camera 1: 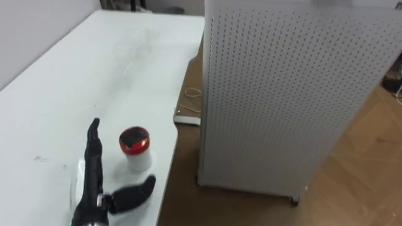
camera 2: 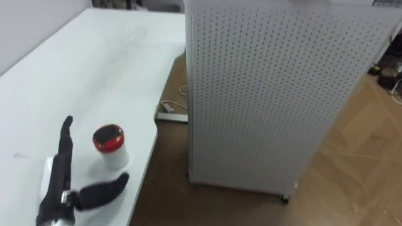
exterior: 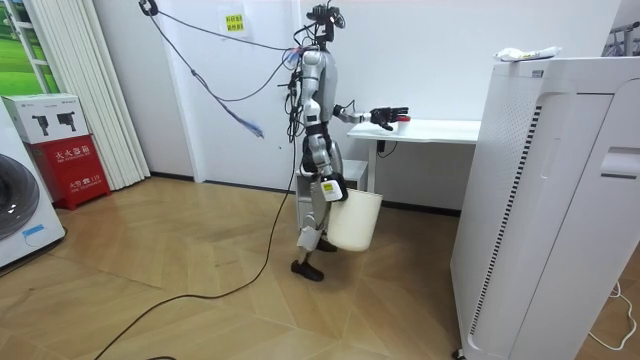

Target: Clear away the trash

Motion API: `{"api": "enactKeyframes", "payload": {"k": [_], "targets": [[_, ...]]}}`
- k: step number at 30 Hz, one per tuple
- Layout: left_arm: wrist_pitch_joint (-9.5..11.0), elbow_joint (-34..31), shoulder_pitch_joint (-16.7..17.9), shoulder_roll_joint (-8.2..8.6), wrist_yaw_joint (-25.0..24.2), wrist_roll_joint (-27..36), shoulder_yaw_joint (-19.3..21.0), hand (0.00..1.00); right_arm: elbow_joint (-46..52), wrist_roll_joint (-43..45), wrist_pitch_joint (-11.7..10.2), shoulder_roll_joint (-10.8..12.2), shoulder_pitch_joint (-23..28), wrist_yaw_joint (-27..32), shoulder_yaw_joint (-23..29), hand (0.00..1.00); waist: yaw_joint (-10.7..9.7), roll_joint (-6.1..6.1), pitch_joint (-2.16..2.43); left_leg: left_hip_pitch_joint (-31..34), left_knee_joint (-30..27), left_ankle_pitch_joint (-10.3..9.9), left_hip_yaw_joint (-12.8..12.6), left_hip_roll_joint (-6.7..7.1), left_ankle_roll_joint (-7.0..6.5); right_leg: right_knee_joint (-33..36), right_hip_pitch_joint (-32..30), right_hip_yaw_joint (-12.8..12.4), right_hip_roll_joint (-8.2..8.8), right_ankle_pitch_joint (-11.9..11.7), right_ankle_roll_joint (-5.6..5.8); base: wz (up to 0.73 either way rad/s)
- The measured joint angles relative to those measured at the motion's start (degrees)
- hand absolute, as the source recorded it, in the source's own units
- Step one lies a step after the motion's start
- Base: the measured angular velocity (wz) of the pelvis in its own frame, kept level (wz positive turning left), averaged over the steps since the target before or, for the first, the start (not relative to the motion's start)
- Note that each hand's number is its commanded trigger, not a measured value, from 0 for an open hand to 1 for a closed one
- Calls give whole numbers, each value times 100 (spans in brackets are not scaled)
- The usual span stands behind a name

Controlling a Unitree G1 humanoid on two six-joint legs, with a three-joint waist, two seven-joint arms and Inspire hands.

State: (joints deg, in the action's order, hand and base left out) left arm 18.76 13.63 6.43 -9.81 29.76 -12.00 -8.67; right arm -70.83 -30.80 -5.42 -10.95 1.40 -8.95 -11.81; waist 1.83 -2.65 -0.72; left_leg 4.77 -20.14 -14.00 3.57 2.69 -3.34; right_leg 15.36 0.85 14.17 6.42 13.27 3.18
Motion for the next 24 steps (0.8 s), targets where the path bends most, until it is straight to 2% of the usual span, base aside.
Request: {"api": "enactKeyframes", "payload": {"k": [3,5,8,10,13,17,20,24], "targets": [[0,16,1,-1,-13,21,-60,0,-14,20,0,0,4,-168,-6,100,-25,-61,-12,-147,107,2,46,-2,4,-198,212,16,-40,-9,-2,8],[0,73,17,-2,-13,20,-62,0,-19,26,1,-1,6,-238,-8,100,-27,-109,15,-157,137,3,64,-5,6,-270,247,13,-54,-13,-8,3],[-2,246,18,0,-25,191,-79,0,-7,180,1,-4,3,-278,-6,100,-45,-181,-14,-220,189,11,120,-4,19,-288,291,-45,-64,-16,-12,2],[-1,470,24,-2,-67,515,-88,0,14,306,-1,-6,2,-305,15,100,-86,-202,-11,-297,253,12,121,-3,20,-290,339,-63,-63,-16,-12,2],[19,462,13,-9,-69,706,-144,0,71,419,-2,-9,-2,-323,7,100,-97,-196,-11,-353,289,12,106,4,20,-288,366,-154,-59,-16,-12,0],[20,460,-28,-9,-59,902,-160,0,188,443,-5,-10,35,-322,7,100,-148,-191,-12,-332,290,11,96,10,20,-319,368,-158,-59,-16,-12,2],[41,500,-76,-7,-9,1151,-159,0,214,443,-5,-21,62,-310,8,100,-165,-168,-13,-335,300,11,-26,1,20,-386,391,-199,-66,-21,-4,-6],[127,712,-167,-10,19,1461,-157,0,235,460,-5,-28,115,-245,11,100,-170,-92,31,-352,310,15,-49,-8,27,-379,378,-265,-79,-27,2,-6]]}}
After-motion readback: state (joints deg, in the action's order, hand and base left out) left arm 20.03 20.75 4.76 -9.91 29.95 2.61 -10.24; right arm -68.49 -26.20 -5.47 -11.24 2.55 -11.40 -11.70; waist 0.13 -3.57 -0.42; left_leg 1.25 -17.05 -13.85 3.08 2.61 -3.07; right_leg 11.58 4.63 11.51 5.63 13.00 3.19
